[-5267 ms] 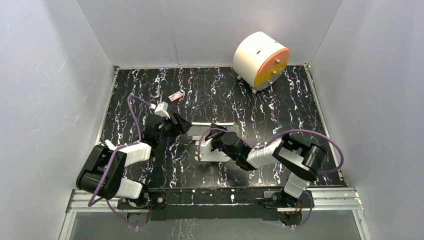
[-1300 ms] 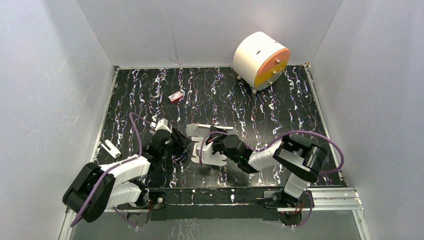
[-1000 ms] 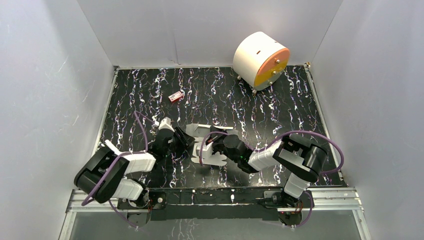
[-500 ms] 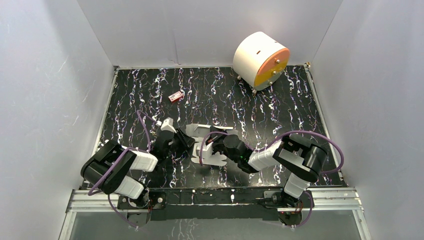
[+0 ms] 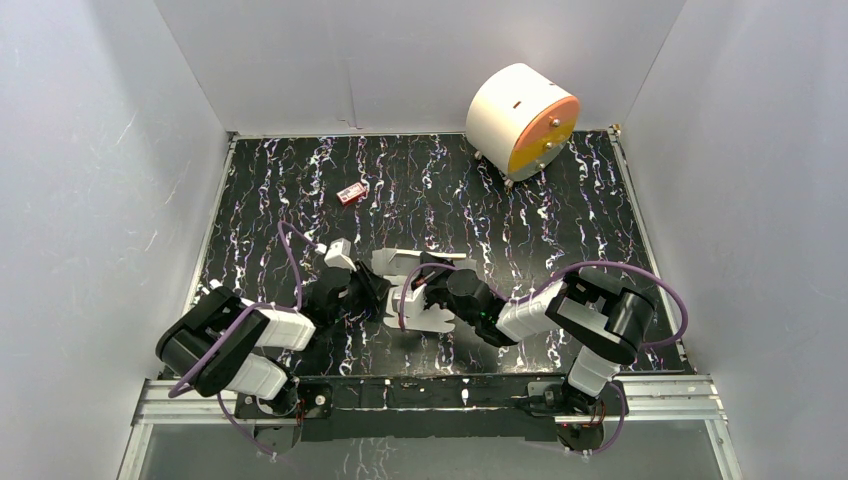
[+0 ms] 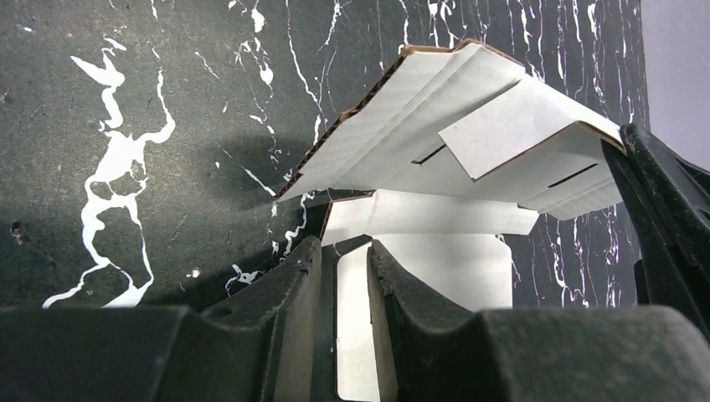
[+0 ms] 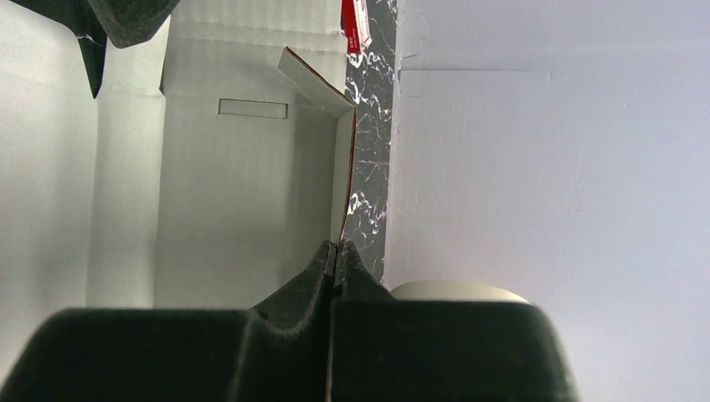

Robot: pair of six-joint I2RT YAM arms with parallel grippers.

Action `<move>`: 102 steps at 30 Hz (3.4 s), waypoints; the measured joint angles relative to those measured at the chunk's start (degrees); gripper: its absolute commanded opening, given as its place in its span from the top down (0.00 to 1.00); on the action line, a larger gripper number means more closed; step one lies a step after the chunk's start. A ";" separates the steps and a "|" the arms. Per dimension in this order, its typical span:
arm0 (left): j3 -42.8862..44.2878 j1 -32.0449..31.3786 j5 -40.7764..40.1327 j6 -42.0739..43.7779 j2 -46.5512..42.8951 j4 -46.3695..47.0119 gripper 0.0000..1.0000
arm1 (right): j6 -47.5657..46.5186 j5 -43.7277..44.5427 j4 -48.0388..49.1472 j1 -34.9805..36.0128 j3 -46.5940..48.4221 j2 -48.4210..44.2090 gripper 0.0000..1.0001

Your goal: Fold the paper box

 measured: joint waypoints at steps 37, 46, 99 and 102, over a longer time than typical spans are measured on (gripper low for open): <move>1.84 -5.81 -0.20 10.51 1.27 6.69 0.64 | 0.17 0.46 1.11 -0.15 -0.22 0.00 1.00; -0.04 -5.44 -3.69 12.68 -12.20 2.45 0.63 | -2.12 0.50 2.82 -0.04 -1.36 0.00 1.00; 0.22 4.22 11.56 31.58 -7.06 5.92 1.00 | -15.26 2.62 6.62 0.63 -1.64 1.49 1.00; -0.50 2.75 10.16 32.44 -8.26 5.62 1.00 | -16.98 3.04 8.33 0.66 -1.73 2.86 1.00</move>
